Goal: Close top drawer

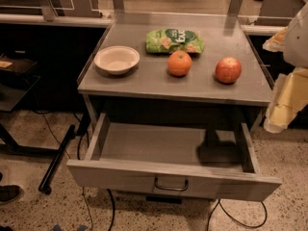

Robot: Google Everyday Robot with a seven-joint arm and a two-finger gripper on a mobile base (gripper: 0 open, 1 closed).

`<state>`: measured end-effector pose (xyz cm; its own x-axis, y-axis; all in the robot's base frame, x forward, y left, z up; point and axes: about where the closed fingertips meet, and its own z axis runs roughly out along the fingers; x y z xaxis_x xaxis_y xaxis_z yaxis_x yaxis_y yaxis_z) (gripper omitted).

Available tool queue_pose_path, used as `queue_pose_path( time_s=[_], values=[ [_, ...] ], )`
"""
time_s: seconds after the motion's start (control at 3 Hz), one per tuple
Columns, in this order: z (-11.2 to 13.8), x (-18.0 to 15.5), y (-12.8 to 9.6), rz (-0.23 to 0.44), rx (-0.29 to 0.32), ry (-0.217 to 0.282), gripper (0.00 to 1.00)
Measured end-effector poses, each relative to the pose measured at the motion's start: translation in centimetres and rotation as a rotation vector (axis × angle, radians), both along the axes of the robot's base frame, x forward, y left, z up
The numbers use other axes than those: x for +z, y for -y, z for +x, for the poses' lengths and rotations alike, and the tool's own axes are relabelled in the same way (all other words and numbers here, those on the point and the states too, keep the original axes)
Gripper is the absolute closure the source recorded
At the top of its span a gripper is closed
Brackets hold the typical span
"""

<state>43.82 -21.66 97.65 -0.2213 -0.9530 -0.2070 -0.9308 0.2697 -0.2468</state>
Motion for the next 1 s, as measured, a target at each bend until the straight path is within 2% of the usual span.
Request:
queue_pose_path(
  time_s=[0.33, 0.67, 1.0],
  values=[
    [0.00, 0.00, 0.00, 0.000, 0.000, 0.000, 0.00],
    [0.00, 0.00, 0.00, 0.000, 0.000, 0.000, 0.09],
    [0.00, 0.00, 0.00, 0.000, 0.000, 0.000, 0.32]
  ],
)
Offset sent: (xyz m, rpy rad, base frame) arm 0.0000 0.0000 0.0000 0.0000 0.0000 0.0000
